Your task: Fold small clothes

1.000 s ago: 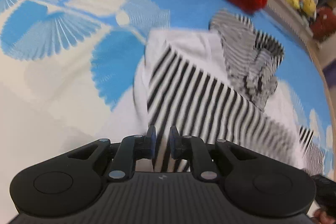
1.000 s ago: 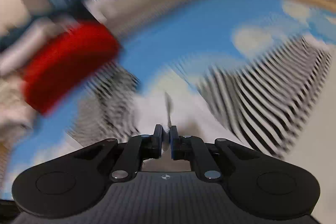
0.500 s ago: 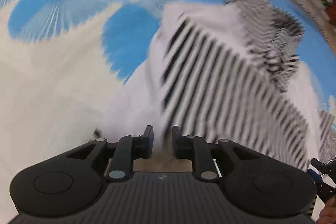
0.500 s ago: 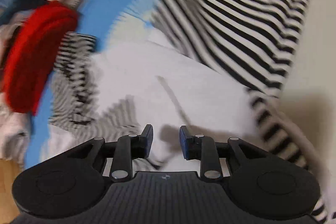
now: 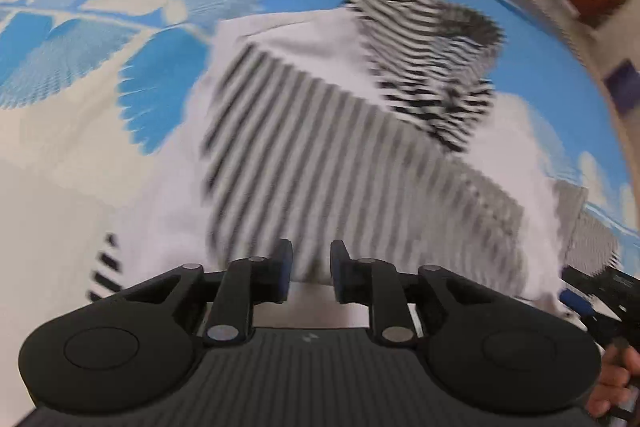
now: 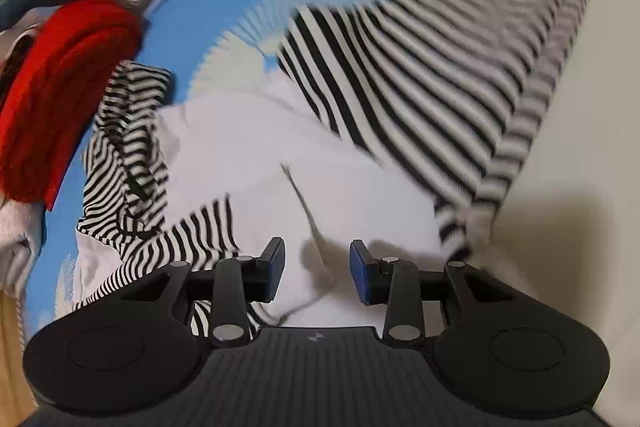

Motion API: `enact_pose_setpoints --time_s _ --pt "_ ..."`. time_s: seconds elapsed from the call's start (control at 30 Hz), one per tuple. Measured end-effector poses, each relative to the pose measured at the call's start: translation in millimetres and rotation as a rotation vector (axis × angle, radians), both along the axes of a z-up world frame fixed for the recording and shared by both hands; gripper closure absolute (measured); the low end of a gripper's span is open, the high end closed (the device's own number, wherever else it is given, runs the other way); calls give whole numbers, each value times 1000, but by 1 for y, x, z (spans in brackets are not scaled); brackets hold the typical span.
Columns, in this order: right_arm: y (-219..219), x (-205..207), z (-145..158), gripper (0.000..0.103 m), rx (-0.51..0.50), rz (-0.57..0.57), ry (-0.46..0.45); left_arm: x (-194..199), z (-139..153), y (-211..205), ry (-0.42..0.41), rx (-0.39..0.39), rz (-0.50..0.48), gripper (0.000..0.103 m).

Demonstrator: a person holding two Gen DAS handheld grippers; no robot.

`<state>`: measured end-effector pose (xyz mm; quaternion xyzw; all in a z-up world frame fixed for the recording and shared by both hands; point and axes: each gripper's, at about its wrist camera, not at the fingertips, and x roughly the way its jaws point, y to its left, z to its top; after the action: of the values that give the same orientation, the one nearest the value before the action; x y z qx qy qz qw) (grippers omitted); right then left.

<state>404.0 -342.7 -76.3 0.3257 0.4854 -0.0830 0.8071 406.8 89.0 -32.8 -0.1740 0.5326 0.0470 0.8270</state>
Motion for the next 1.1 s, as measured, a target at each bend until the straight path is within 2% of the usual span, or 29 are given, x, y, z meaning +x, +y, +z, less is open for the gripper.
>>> enact_pose_setpoints --time_s 0.13,0.2,0.33,0.63,0.83,1.1 --pt "-7 -6 17 65 -86 33 -49 -1 12 -29 -28 11 -58 73" --pt "-12 -13 22 65 -111 43 -68 -2 13 -42 -39 26 -77 69" --pt "-27 -17 33 65 -166 59 -104 0 11 -60 -41 32 -105 67" --pt "-54 -23 34 65 -194 53 -107 3 11 -85 -46 23 -130 67" --pt "-92 -27 25 65 -149 -35 -83 4 12 -99 -57 33 -154 67" --pt "-171 -34 14 65 -133 -256 -91 6 10 -99 -58 47 -169 67"
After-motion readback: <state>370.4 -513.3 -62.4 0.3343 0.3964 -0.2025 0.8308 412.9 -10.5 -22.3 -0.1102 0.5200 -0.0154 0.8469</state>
